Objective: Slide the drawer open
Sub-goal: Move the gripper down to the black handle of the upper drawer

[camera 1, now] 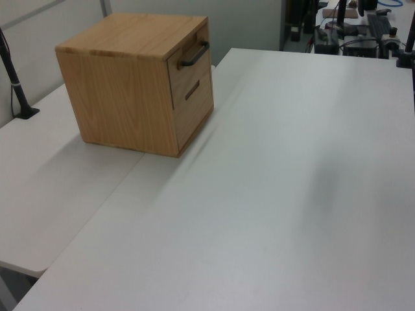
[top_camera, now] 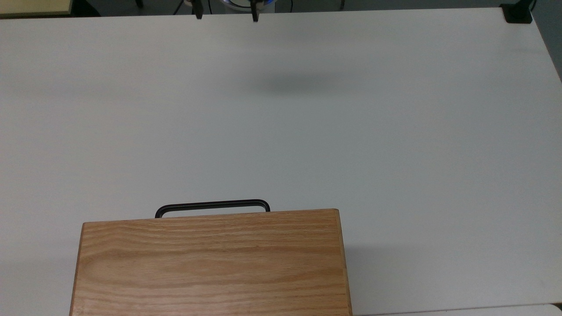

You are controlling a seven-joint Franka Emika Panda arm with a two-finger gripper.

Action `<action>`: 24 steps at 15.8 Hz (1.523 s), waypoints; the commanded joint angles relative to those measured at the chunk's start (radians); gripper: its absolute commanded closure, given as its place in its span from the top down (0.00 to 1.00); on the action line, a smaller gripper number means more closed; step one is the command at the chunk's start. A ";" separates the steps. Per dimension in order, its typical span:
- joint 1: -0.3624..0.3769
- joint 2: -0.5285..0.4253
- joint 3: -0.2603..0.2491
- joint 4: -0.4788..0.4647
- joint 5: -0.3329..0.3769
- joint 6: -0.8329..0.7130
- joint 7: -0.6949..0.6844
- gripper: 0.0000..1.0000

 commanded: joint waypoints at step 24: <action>0.182 0.409 -0.214 0.099 -0.093 0.947 1.310 0.84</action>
